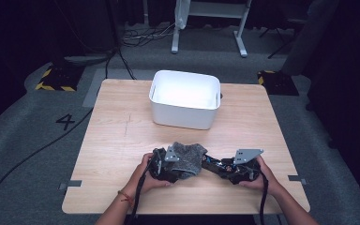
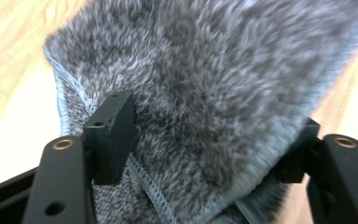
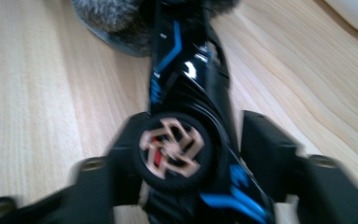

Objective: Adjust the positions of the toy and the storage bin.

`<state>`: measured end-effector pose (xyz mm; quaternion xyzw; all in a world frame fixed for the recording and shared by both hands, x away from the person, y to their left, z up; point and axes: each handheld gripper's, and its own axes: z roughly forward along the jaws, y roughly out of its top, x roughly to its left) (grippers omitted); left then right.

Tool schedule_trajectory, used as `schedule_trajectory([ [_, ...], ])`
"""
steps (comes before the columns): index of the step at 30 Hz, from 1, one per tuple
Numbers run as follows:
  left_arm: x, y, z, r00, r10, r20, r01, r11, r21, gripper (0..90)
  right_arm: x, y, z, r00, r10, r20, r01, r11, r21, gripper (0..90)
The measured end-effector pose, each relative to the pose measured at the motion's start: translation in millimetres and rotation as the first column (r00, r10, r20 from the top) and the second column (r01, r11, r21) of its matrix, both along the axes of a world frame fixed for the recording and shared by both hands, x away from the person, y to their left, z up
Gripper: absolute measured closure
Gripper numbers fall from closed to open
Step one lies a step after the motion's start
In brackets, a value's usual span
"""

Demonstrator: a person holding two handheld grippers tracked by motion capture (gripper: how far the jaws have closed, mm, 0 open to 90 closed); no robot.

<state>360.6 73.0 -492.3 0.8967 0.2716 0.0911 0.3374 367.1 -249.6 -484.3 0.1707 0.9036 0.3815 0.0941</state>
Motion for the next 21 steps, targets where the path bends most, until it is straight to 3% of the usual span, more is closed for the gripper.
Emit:
schedule_trajectory([
  [1,0.9,0.0,0.9,0.9999,0.002,0.012,-0.002,1.0000,0.002,40.7,-0.8,-2.8,1.2,1.0000,0.003,-0.001,-0.003,1.0000,-0.003,42.4],
  [3,1.8,-0.1,2.2,0.9997,0.003,0.024,-0.003,1.0000,0.008,60.2,-3.6,-9.4,3.6,0.9999,0.010,0.002,-0.010,0.9999,-0.013,56.9],
  [4,1.3,-0.2,2.6,0.9995,-0.002,0.033,0.001,0.9999,0.012,68.5,-5.1,-12.2,4.1,0.9997,0.024,0.005,-0.024,0.9996,-0.013,58.0],
  [6,-1.4,-1.4,4.3,0.9985,-0.023,0.049,0.022,0.9995,0.021,75.6,-5.7,-15.8,3.7,0.9997,0.021,0.008,-0.021,0.9997,-0.013,58.3],
  [8,-8.7,-4.9,7.3,0.9934,-0.084,0.077,0.085,0.9964,-0.004,78.4,-4.7,-17.5,3.6,0.9999,0.015,0.000,-0.015,0.9999,-0.006,58.4],
  [9,-13.6,-7.6,10.1,0.9879,-0.127,0.089,0.130,0.9907,-0.037,78.7,-3.5,-18.2,3.0,1.0000,0.008,0.000,-0.008,1.0000,0.001,58.4],
  [13,-29.3,-28.8,23.4,0.9562,-0.257,0.140,0.272,0.9573,-0.098,78.8,0.1,-16.0,1.3,0.9998,-0.019,-0.004,0.019,0.9995,0.024,58.4],
  [18,-28.7,-62.5,20.9,0.9430,-0.299,0.146,0.315,0.9434,-0.103,78.1,1.0,-9.5,0.1,0.9997,0.000,-0.024,0.001,0.9989,0.048,58.4],
  [21,-28.3,-81.2,12.1,0.9420,-0.303,0.144,0.317,0.9446,-0.085,76.4,0.3,-5.7,-0.4,0.9992,0.010,-0.039,-0.008,0.9981,0.061,58.4],
])
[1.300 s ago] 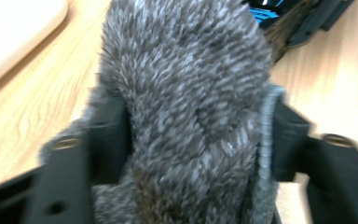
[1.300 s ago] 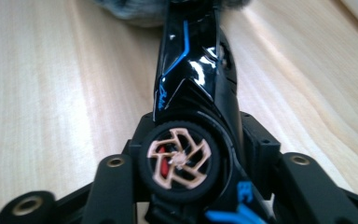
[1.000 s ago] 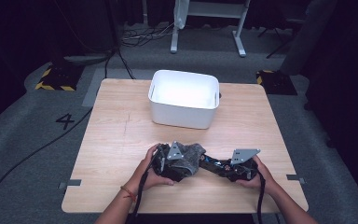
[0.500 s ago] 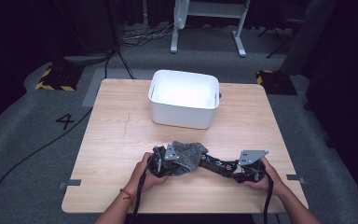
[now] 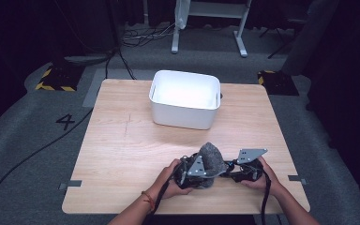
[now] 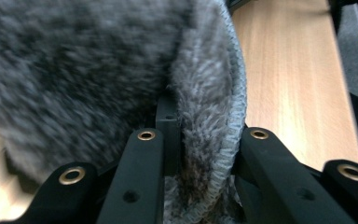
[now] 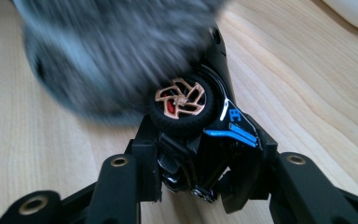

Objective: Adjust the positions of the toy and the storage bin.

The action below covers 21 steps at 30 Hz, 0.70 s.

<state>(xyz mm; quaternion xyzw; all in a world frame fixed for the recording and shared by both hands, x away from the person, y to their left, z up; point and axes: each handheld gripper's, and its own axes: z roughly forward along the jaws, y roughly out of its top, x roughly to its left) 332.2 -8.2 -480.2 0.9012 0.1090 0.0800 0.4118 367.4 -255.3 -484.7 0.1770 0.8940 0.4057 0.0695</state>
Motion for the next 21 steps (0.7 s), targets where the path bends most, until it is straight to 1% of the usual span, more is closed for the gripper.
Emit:
schedule_trajectory([
  [2,-0.2,-7.7,-4.3,1.0000,-0.003,0.004,0.003,0.9998,0.017,75.5,-0.2,1.5,-0.5,0.9999,-0.002,-0.013,0.002,0.9999,0.011,58.4],
  [4,-0.7,-14.6,-6.9,0.9997,0.001,0.026,-0.002,0.9990,0.045,75.5,0.0,1.8,-0.4,0.9998,-0.005,-0.021,0.005,0.9999,0.013,58.4],
  [6,0.2,-16.2,-8.0,0.9992,0.001,0.040,-0.004,0.9977,0.067,76.5,0.8,0.8,-0.8,0.9996,-0.009,-0.026,0.009,0.9997,0.020,58.4],
  [7,1.5,-15.5,-8.4,0.9991,-0.004,0.042,0.001,0.9963,0.086,77.4,1.0,0.4,-0.8,0.9996,-0.013,-0.026,0.013,0.9997,0.020,58.4],
  [8,3.1,-13.3,-9.3,0.9994,-0.002,0.036,-0.001,0.9957,0.092,77.9,1.2,0.2,-0.7,0.9995,-0.013,-0.027,0.014,0.9997,0.019,58.4],
  [9,5.4,-9.3,-9.7,0.9998,0.009,0.020,-0.011,0.9957,0.092,78.3,1.1,0.5,-0.7,0.9995,-0.015,-0.026,0.016,0.9997,0.019,58.4],
  [10,6.2,-6.5,-9.8,0.9997,0.015,0.020,-0.017,0.9949,0.100,78.6,0.7,0.9,-0.5,0.9996,-0.015,-0.025,0.015,0.9998,0.016,58.4],
  [11,7.6,-0.3,-9.4,0.9990,0.024,0.039,-0.029,0.9921,0.122,78.7,0.5,1.1,-0.4,0.9996,-0.016,-0.025,0.017,0.9998,0.014,58.4],
  [12,8.2,3.4,-9.6,0.9983,0.035,0.048,-0.041,0.9910,0.127,78.7,0.3,1.1,-0.5,0.9995,-0.018,-0.025,0.019,0.9997,0.014,58.4],
  [13,10.2,9.1,-9.3,0.9972,0.053,0.053,-0.060,0.9882,0.141,78.8,0.3,1.0,-0.5,0.9995,-0.019,-0.025,0.020,0.9997,0.015,58.4],
  [14,12.3,13.6,-9.4,0.9961,0.068,0.057,-0.076,0.9868,0.143,78.8,0.5,0.8,-0.4,0.9994,-0.023,-0.026,0.023,0.9996,0.015,58.3],
  [15,16.2,21.6,-9.2,0.9941,0.094,0.055,-0.101,0.9835,0.150,78.8,0.7,0.8,-0.4,0.9994,-0.024,-0.026,0.025,0.9996,0.014,58.2],
  [16,19.6,28.0,-8.9,0.9915,0.114,0.062,-0.123,0.9792,0.161,78.8,1.1,0.6,-0.2,0.9992,-0.028,-0.028,0.029,0.9995,0.014,58.0],
  [17,22.8,33.6,-9.0,0.9868,0.142,0.078,-0.153,0.9732,0.171,78.9,1.2,0.6,-0.2,0.9990,-0.033,-0.031,0.034,0.9993,0.014,57.8],
  [18,26.6,38.8,-8.8,0.9819,0.169,0.085,-0.182,0.9678,0.174,78.9,1.6,0.6,-0.3,0.9989,-0.037,-0.029,0.038,0.9992,0.014,57.5],
  [19,30.4,44.0,-8.5,0.9768,0.197,0.083,-0.209,0.9619,0.176,79.0,2.1,0.7,-0.3,0.9988,-0.040,-0.028,0.040,0.9991,0.014,57.5],
  [21,35.1,51.5,-8.4,0.9645,0.248,0.091,-0.261,0.9483,0.181,78.9,2.8,0.4,-0.1,0.9982,-0.051,-0.032,0.051,0.9986,0.014,57.5],
])
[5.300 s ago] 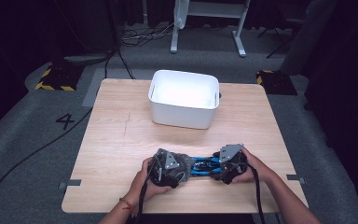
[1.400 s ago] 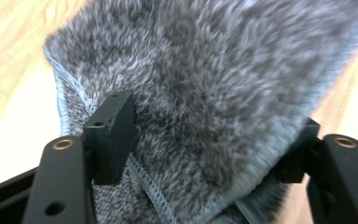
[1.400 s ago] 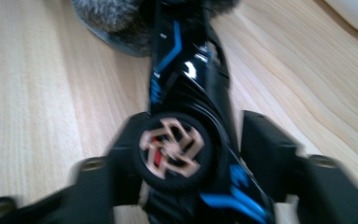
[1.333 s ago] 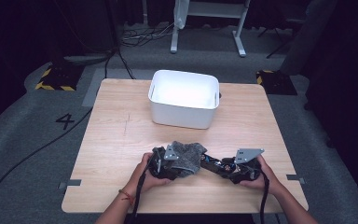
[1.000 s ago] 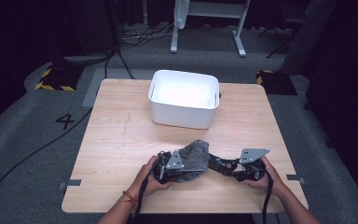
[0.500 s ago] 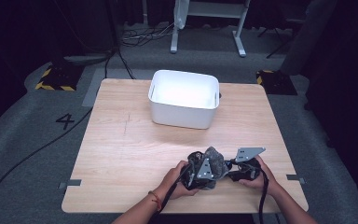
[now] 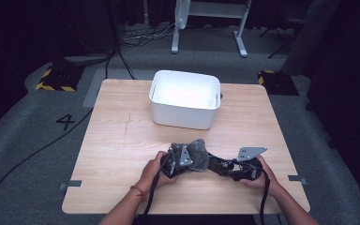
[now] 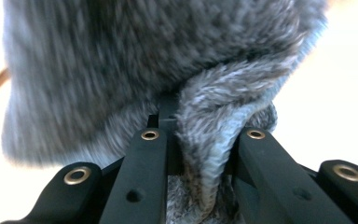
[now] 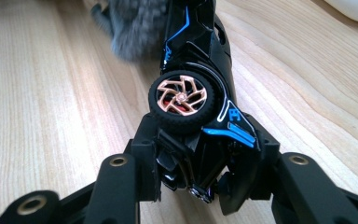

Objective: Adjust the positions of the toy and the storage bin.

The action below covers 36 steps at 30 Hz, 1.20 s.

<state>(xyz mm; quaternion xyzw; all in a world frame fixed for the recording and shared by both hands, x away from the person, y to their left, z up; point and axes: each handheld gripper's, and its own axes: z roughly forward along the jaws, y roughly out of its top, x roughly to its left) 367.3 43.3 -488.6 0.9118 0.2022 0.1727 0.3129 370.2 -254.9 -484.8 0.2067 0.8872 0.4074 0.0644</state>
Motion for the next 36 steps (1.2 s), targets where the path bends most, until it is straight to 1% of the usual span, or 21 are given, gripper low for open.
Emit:
schedule_trajectory([
  [2,4.0,7.4,1.0,0.9978,0.065,0.016,-0.065,0.9979,0.008,78.9,0.4,-0.6,0.1,1.0000,0.000,-0.005,0.000,1.0000,0.001,58.1],
  [3,5.9,12.5,2.0,0.9959,0.090,0.009,-0.090,0.9959,-0.002,78.9,0.6,-0.9,0.2,0.9999,0.000,-0.011,0.000,1.0000,0.003,58.4],
  [4,6.1,15.6,2.6,0.9958,0.092,-0.001,-0.092,0.9955,-0.023,79.0,1.2,-1.2,-0.1,0.9998,0.003,-0.019,-0.003,0.9999,0.012,58.4],
  [5,3.9,19.1,4.0,0.9971,0.075,-0.011,-0.076,0.9952,-0.062,79.0,1.4,-1.1,-0.2,0.9997,0.001,-0.026,0.000,0.9999,0.015,58.5],
  [7,-4.0,19.7,6.8,0.9997,-0.003,-0.025,-0.001,0.9919,-0.127,78.8,2.8,-0.5,-0.1,0.9991,-0.008,-0.041,0.009,0.9997,0.023,58.4],
  [9,-14.3,12.8,9.2,0.9981,-0.060,-0.014,0.057,0.9878,-0.145,78.7,3.7,1.1,-0.3,0.9990,-0.009,-0.045,0.011,0.9996,0.027,58.5],
  [10,-18.6,8.7,10.2,0.9948,-0.101,-0.017,0.097,0.9819,-0.162,78.7,3.6,2.5,-0.3,0.9988,-0.011,-0.047,0.012,0.9996,0.027,58.4],
  [11,-22.8,4.3,11.3,0.9893,-0.144,-0.025,0.137,0.9728,-0.187,78.6,3.8,4.4,-0.5,0.9989,-0.008,-0.046,0.009,0.9995,0.029,58.4],
  [12,-25.9,0.4,12.1,0.9846,-0.173,-0.028,0.164,0.9666,-0.197,78.6,3.7,6.8,-0.6,0.9991,-0.009,-0.042,0.010,0.9995,0.029,58.5],
  [14,-34.1,-12.0,15.2,0.9685,-0.247,-0.031,0.234,0.9461,-0.224,78.3,2.7,12.6,-0.2,0.9997,-0.007,-0.025,0.008,0.9998,0.016,58.4],
  [15,-37.3,-17.5,16.4,0.9644,-0.263,-0.026,0.251,0.9421,-0.223,78.0,2.1,15.7,-0.1,0.9998,-0.004,-0.019,0.004,0.9999,0.010,58.4],
  [17,-40.7,-26.8,17.3,0.9620,-0.272,-0.021,0.262,0.9432,-0.204,77.2,1.1,20.1,-0.2,0.9999,0.004,-0.012,-0.004,1.0000,0.007,58.4],
  [18,-41.0,-29.6,16.2,0.9637,-0.266,-0.023,0.257,0.9474,-0.190,77.2,0.6,22.3,-0.4,0.9999,0.013,-0.010,-0.013,0.9999,0.007,58.4],
  [20,-36.4,-31.4,10.9,0.9717,-0.233,-0.037,0.225,0.9617,-0.157,77.4,-1.2,24.9,-0.5,0.9996,0.027,-0.008,-0.027,0.9996,0.007,58.4],
  [24,-23.4,-19.9,1.3,0.9789,-0.187,-0.081,0.173,0.9717,-0.161,78.1,-4.1,26.8,0.2,0.9994,0.033,0.009,-0.033,0.9994,-0.008,58.3],
  [25,-22.0,-17.5,1.0,0.9811,-0.176,-0.081,0.162,0.9744,-0.156,78.1,-3.8,26.0,0.2,0.9996,0.029,0.007,-0.029,0.9996,-0.008,58.2],
  [27,-17.7,-8.4,0.5,0.9892,-0.134,-0.061,0.125,0.9846,-0.122,78.2,-2.6,23.8,0.3,0.9997,0.023,0.002,-0.023,0.9997,-0.007,58.1],
  [29,-11.1,3.4,-0.4,0.9944,-0.080,-0.070,0.070,0.9890,-0.130,78.2,-1.0,20.8,0.2,0.9999,0.013,-0.010,-0.013,0.9999,0.000,57.9],
  [33,-1.9,23.0,-1.3,0.9978,0.027,-0.061,-0.033,0.9931,-0.113,78.2,1.4,15.4,0.7,0.9999,0.004,-0.014,-0.004,1.0000,-0.002,58.1],
  [35,2.8,31.9,-1.7,0.9948,0.079,-0.065,-0.086,0.9902,-0.110,78.1,1.4,12.9,1.3,0.9999,0.005,-0.014,-0.005,1.0000,-0.008,58.3],
  [36,5.4,36.3,-1.9,0.9924,0.100,-0.072,-0.108,0.9869,-0.120,78.0,1.2,11.9,1.2,0.9999,0.008,-0.012,-0.008,0.9999,-0.008,58.4],
])
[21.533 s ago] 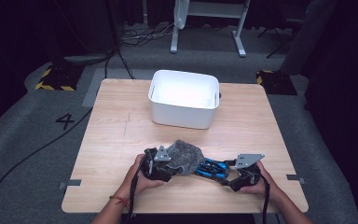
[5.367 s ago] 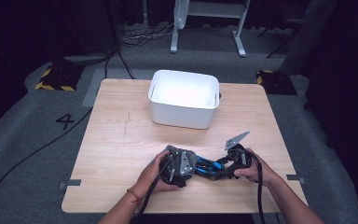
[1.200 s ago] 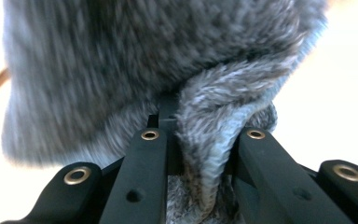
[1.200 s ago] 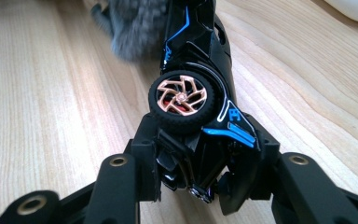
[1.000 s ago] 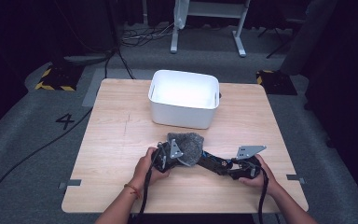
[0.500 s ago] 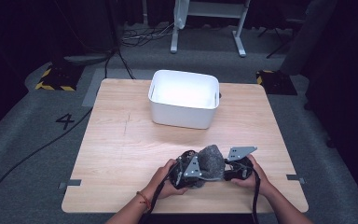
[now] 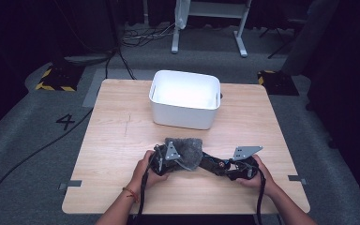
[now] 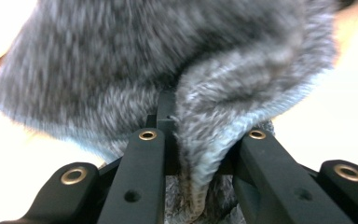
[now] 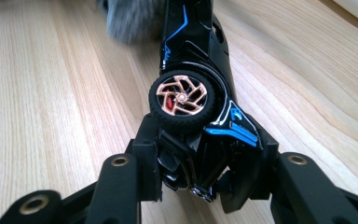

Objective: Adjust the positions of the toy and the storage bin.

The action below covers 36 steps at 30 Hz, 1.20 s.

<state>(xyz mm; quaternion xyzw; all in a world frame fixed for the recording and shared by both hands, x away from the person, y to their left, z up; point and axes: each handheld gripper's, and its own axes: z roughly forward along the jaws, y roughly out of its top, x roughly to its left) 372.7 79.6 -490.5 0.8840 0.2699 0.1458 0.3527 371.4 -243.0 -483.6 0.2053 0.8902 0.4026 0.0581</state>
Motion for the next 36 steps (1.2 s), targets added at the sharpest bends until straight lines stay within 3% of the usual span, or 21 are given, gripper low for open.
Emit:
schedule_trajectory([
  [2,2.5,7.5,0.7,0.9998,0.008,-0.018,-0.009,0.9996,-0.028,78.0,-1.1,-1.2,0.2,1.0000,0.006,0.004,-0.006,1.0000,-0.007,58.4],
  [4,0.6,9.9,2.5,0.9996,-0.014,-0.024,0.013,0.9978,-0.065,77.9,-1.5,-1.0,0.3,1.0000,0.005,0.007,-0.005,0.9999,-0.009,58.4],
  [7,-10.6,2.3,14.1,0.9950,-0.100,-0.005,0.098,0.9847,-0.144,77.8,-2.3,1.1,0.2,0.9997,0.009,0.023,-0.009,0.9998,-0.016,58.3],
  [11,-24.9,-17.6,32.1,0.9827,-0.178,0.049,0.184,0.9672,-0.175,77.2,-3.5,6.0,-1.2,0.9989,0.040,0.023,-0.040,0.9992,-0.002,57.1],
  [12,-26.6,-21.2,34.8,0.9808,-0.187,0.054,0.194,0.9647,-0.178,77.2,-4.1,7.8,-1.9,0.9985,0.047,0.030,-0.046,0.9989,-0.003,54.6],
  [14,-31.1,-30.7,41.2,0.9733,-0.218,0.071,0.228,0.9569,-0.180,77.1,-5.3,11.9,-4.3,0.9977,0.064,0.025,-0.063,0.9979,-0.013,38.6],
  [17,-35.4,-41.2,47.9,0.9662,-0.241,0.090,0.254,0.9525,-0.169,76.8,-7.4,15.5,-8.1,0.9980,0.056,0.030,-0.054,0.9967,-0.062,27.2],
  [19,-37.3,-45.4,50.7,0.9622,-0.255,0.096,0.268,0.9490,-0.166,76.7,-9.1,11.3,-9.2,0.9976,0.066,0.020,-0.064,0.9953,-0.073,27.8],
  [22,-38.9,-51.6,51.0,0.9597,-0.260,0.108,0.272,0.9552,-0.117,76.7,-10.1,-1.5,-8.3,0.9983,0.057,0.008,-0.056,0.9960,-0.070,25.8],
  [24,-35.8,-53.1,47.8,0.9636,-0.248,0.099,0.258,0.9605,-0.104,76.8,-11.5,-11.9,-5.6,0.9974,0.073,-0.005,-0.073,0.9929,-0.095,25.8],
  [25,-34.3,-53.2,46.3,0.9647,-0.246,0.094,0.255,0.9615,-0.103,76.8,-12.0,-15.8,-4.2,0.9974,0.072,-0.003,-0.072,0.9926,-0.097,27.3],
  [29,-30.8,-55.5,41.2,0.9688,-0.231,0.090,0.239,0.9674,-0.085,76.9,-14.8,-26.1,-0.3,0.9948,0.102,0.000,-0.101,0.9909,-0.088,50.5],
  [31,-30.3,-57.8,38.9,0.9677,-0.235,0.091,0.241,0.9682,-0.065,76.9,-18.7,-30.2,-3.5,0.9946,0.103,0.011,-0.101,0.9878,-0.118,56.8],
  [32,-30.3,-58.6,37.8,0.9665,-0.241,0.089,0.247,0.9665,-0.069,76.8,-19.7,-32.2,-5.0,0.9955,0.091,0.028,-0.087,0.9884,-0.125,58.7],
  [36,-37.8,-66.2,36.7,0.9545,-0.283,0.094,0.291,0.9531,-0.084,76.2,-18.6,-34.4,-8.7,0.9972,0.056,0.051,-0.053,0.9970,-0.057,68.8],
])
